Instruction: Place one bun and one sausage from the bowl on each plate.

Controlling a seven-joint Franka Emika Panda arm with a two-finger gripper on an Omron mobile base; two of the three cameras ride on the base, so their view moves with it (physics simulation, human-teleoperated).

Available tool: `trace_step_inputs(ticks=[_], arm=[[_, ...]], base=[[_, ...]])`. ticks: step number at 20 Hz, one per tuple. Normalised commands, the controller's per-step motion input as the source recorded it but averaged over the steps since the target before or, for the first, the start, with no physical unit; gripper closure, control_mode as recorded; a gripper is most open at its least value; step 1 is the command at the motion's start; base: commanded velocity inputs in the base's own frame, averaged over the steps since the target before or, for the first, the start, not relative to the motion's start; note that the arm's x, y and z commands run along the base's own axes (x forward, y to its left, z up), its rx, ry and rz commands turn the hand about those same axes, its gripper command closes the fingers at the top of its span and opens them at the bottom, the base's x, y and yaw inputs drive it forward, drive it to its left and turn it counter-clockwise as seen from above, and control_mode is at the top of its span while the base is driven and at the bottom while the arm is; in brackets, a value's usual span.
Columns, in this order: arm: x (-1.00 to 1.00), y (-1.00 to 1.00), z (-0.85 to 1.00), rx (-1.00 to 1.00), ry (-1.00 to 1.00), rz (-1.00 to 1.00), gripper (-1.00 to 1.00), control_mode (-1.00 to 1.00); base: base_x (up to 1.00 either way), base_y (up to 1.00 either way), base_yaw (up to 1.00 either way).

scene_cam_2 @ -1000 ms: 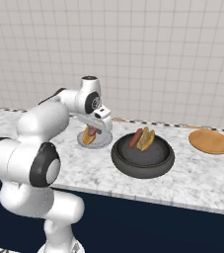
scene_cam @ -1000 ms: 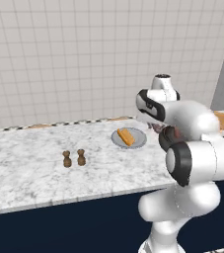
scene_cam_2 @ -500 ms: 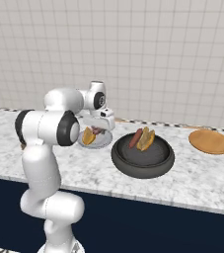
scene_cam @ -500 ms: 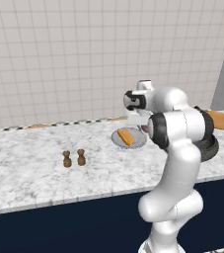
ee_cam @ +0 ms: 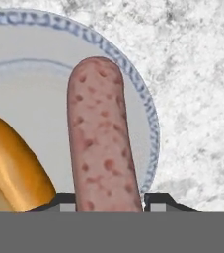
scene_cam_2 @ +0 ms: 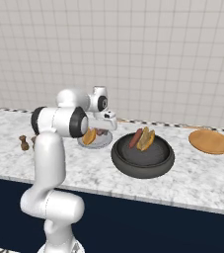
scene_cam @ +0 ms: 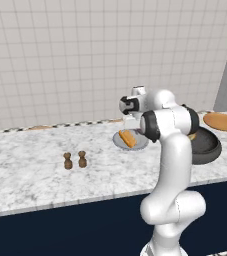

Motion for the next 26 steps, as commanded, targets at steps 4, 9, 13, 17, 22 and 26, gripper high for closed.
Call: trace_step_inputs(ticks=[4, 9, 13, 17, 22, 26], arm=[[0.0, 0.0, -0.55, 0.0, 0.0, 0.18, 1.0, -1.0], [0.01, 0.0, -0.25, 0.0, -0.04, 0.02, 1.0, -1.0], [0.0, 0.0, 0.0, 0.0, 0.0, 0.0, 1.0, -1.0], [0.0, 0.0, 0.0, 0.0, 0.0, 0.0, -1.0, -1.0], [0.0, 0.0, 0.0, 0.0, 0.0, 0.0, -1.0, -1.0], [0.0, 0.0, 0.0, 0.0, 0.0, 0.0, -1.0, -1.0]], base=[[0.0, 0.0, 0.0], [0.0, 0.0, 0.0], [0.0, 0.0, 0.0], [0.0, 0.0, 0.0], [0.0, 0.0, 0.0], [0.0, 0.0, 0.0]])
